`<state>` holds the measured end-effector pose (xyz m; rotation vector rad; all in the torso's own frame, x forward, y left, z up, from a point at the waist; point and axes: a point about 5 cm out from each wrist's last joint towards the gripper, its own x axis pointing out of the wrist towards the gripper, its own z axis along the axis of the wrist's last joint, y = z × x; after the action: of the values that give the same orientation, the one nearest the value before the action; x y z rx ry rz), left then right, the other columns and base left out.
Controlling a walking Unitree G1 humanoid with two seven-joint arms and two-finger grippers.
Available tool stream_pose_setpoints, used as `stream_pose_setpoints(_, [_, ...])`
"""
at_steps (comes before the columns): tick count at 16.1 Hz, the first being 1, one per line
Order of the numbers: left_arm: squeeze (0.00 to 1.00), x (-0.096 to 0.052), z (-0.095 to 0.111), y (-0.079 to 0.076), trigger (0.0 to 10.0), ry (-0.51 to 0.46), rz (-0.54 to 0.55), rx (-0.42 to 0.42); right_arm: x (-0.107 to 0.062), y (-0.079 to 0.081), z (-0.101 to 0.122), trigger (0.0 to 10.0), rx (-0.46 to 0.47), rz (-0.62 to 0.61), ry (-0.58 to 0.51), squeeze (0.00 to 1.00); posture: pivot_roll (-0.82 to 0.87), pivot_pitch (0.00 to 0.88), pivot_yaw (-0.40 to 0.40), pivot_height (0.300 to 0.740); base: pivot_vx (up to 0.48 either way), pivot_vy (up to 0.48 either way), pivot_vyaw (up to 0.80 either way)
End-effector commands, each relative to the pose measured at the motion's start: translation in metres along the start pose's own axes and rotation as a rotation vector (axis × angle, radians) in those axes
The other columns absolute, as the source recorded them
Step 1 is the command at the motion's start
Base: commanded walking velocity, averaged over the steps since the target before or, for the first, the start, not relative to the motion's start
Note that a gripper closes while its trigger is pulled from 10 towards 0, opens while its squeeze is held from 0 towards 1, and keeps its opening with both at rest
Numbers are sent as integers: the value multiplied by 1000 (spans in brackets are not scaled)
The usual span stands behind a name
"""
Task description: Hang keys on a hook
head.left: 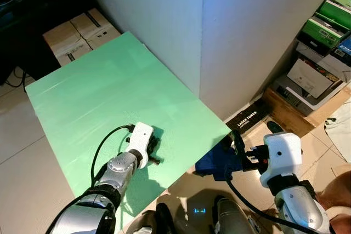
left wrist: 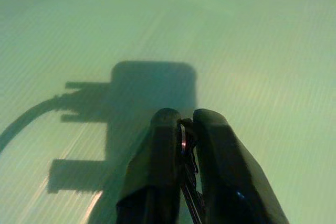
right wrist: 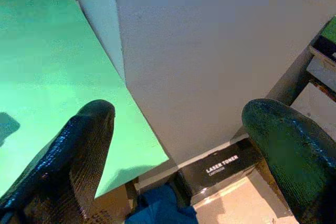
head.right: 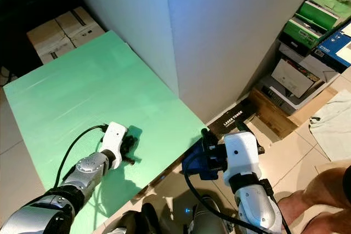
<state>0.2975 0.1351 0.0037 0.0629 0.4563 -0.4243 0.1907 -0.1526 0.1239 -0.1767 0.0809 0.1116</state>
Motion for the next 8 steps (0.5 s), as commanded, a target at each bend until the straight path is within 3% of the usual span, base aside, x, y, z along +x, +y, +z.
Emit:
stream_pose_setpoints(1, [0,0,-1,-3,0,-14,-16,-44,1,2,-6,10000,19,10,23,0,-355,226,154,740,0,0,0])
stream_pose_setpoints(5, [0,10,50,-12,0,-255,-79,-84,15,6,-13,10000,25,31,18,0,-310,157,161,740,0,0,0])
stream_pose_setpoints(8, [0,10,72,-1,0,-333,-52,-135,27,8,-13,10000,25,43,-6,0,-287,116,160,740,0,0,0])
